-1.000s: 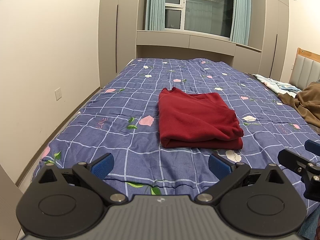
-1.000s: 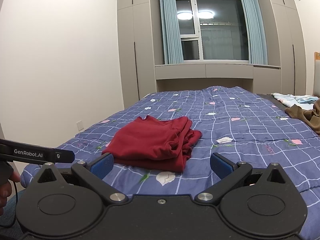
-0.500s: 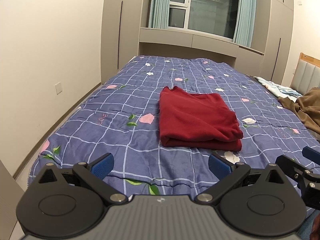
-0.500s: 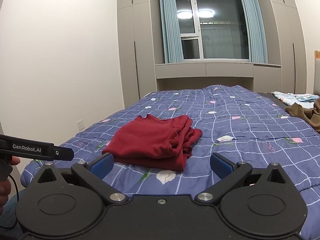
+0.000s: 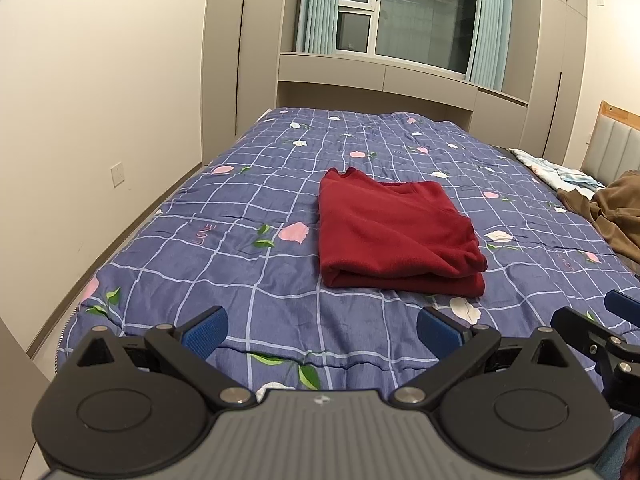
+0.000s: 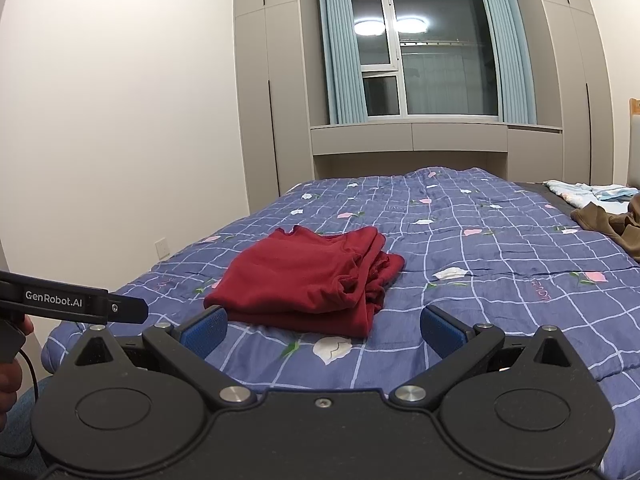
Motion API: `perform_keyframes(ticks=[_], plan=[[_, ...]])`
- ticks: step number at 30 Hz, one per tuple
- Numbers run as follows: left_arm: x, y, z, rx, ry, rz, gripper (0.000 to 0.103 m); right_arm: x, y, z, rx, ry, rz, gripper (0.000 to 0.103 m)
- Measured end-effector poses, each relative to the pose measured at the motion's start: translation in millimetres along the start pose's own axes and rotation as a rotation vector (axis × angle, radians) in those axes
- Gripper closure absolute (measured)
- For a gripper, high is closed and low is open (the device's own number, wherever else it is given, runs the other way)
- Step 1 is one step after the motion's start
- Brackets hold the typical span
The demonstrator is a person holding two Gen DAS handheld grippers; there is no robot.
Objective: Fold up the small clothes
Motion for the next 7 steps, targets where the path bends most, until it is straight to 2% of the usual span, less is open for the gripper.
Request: perform_keyframes(ticks=[7], plan=[[0.0, -0.3, 0.0, 0.000, 0.000, -0.001, 0.000, 0.3, -1.6, 0.4, -0.004, 0.001, 0.000, 0.001]])
Point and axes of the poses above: each gripper's, at about its wrist camera, not at the fingertips, and z roughly against the way its jaws point, x to its right, y to its top, the point moved 8 cm from there along -z, roughly the way its jaws point, and after that the axes turned 11 degrees about -y, right-handed, at the moved point
